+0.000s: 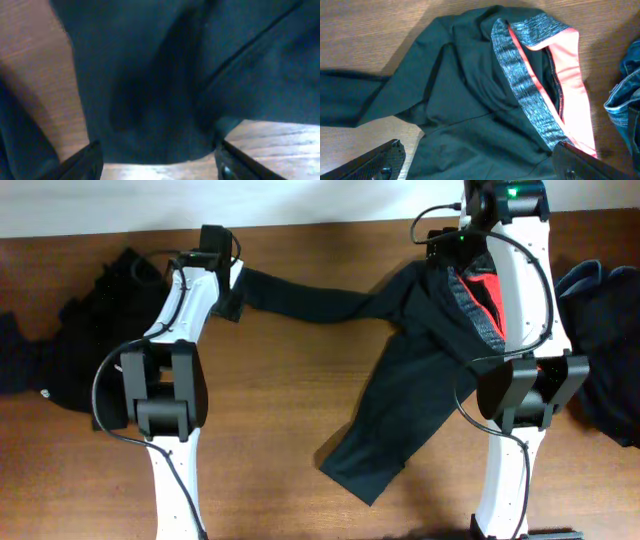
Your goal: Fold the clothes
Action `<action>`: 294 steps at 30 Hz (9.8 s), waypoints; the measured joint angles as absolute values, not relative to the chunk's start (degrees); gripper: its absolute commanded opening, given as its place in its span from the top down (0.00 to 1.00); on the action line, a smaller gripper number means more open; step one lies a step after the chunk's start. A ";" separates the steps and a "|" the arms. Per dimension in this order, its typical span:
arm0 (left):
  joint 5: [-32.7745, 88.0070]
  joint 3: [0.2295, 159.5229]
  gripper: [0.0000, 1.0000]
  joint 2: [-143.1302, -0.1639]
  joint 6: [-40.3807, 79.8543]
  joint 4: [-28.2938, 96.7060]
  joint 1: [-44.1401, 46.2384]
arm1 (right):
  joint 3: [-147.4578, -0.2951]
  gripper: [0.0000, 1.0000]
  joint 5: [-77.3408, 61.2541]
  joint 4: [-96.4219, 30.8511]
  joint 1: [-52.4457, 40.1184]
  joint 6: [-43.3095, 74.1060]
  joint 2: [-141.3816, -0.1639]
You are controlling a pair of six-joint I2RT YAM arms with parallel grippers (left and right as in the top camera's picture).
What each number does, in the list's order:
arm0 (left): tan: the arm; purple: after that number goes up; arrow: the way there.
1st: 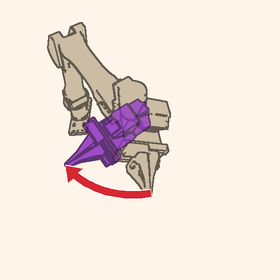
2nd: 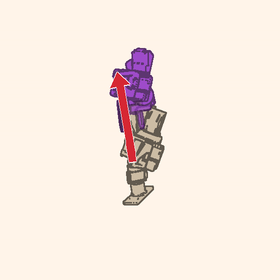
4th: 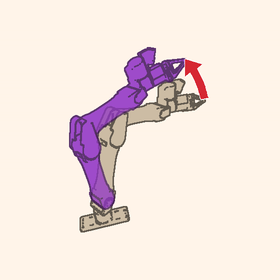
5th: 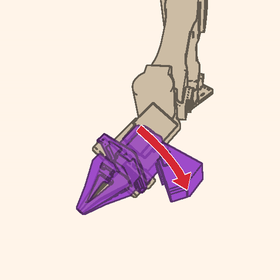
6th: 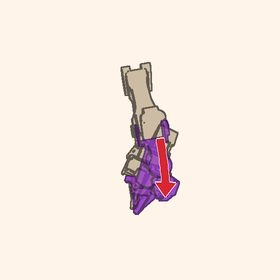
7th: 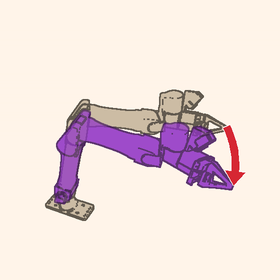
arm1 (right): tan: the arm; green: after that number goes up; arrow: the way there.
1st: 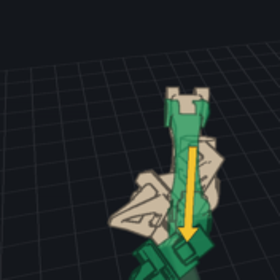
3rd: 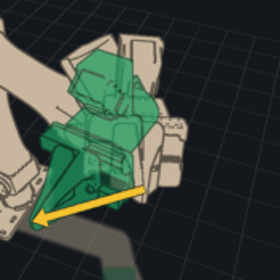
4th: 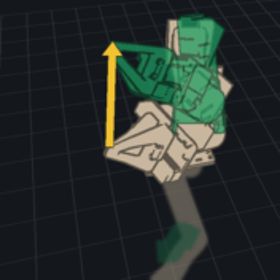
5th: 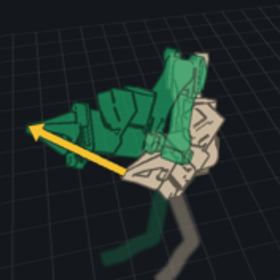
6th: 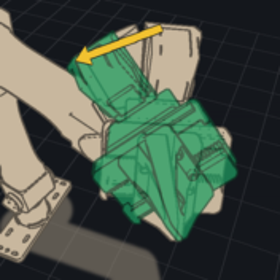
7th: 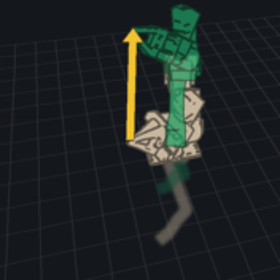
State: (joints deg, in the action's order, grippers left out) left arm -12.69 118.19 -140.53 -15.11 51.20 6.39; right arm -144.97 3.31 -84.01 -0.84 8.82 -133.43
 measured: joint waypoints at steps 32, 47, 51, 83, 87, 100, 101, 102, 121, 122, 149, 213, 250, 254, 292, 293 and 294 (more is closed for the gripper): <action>-10.94 117.19 1.00 -134.08 -29.02 50.33 6.96 | -144.97 0.01 3.29 -83.74 -0.84 8.84 -133.43; -11.18 117.32 1.00 -122.37 -25.63 54.52 7.11 | -144.97 0.01 2.55 -83.96 -0.84 8.84 -133.43; -11.18 117.27 1.00 -122.37 -24.95 61.69 7.11 | -144.97 0.01 2.39 -83.94 -0.84 8.80 -133.43; 17.72 117.19 1.00 -122.39 -43.00 86.17 2.33 | -144.97 0.01 2.20 -84.49 -0.84 8.80 -133.43; 20.91 117.19 1.00 -122.39 -44.60 83.99 -0.03 | -144.97 0.01 2.20 -85.14 -0.84 8.82 -133.43; 24.05 117.21 1.00 -132.00 -42.19 76.03 -4.99 | -144.97 0.01 2.02 -85.23 -0.84 8.86 -133.43; 24.08 117.19 1.00 -132.64 -41.93 75.50 -4.99 | -144.97 0.01 2.02 -85.19 -0.84 8.84 -133.43; 24.08 117.19 1.00 -133.21 -41.52 74.78 -4.93 | -144.97 0.01 2.02 -85.17 -0.84 8.84 -133.43; 6.24 117.14 0.00 -134.45 -13.67 45.06 -4.84 | -144.90 0.01 2.02 -84.79 -0.84 8.82 -133.43; 5.10 117.14 0.00 -134.45 -13.15 44.36 -4.84 | -144.84 0.01 2.02 -84.82 -0.84 8.82 -133.43; 1.06 129.32 0.03 -131.63 -9.17 79.44 2.61 | -143.79 0.01 2.00 -83.29 -0.84 8.80 -133.45; -10.15 111.28 0.95 -134.52 -9.80 42.72 3.84 | -143.79 0.01 2.00 -83.31 -0.84 8.84 -133.43; 0.25 125.51 0.99 -143.41 -9.80 49.08 4.54 | -143.76 0.01 1.39 -83.59 -0.84 8.82 -133.43; -1.78 125.51 0.99 -143.41 -9.80 47.13 4.54 | -143.76 0.01 1.39 -83.59 -0.84 8.82 -133.43; -3.70 127.04 0.99 -147.24 -9.80 45.30 4.32 | -114.85 0.11 0.03 -45.91 0.14 6.50 -133.45; -3.70 127.04 0.99 -147.24 -9.80 45.30 4.32 | -114.32 0.15 -0.36 -44.75 0.21 6.02 -133.45; -3.70 127.04 0.99 -147.24 -9.80 45.30 4.32 | -114.02 0.17 -0.67 -43.81 0.23 5.78 -133.45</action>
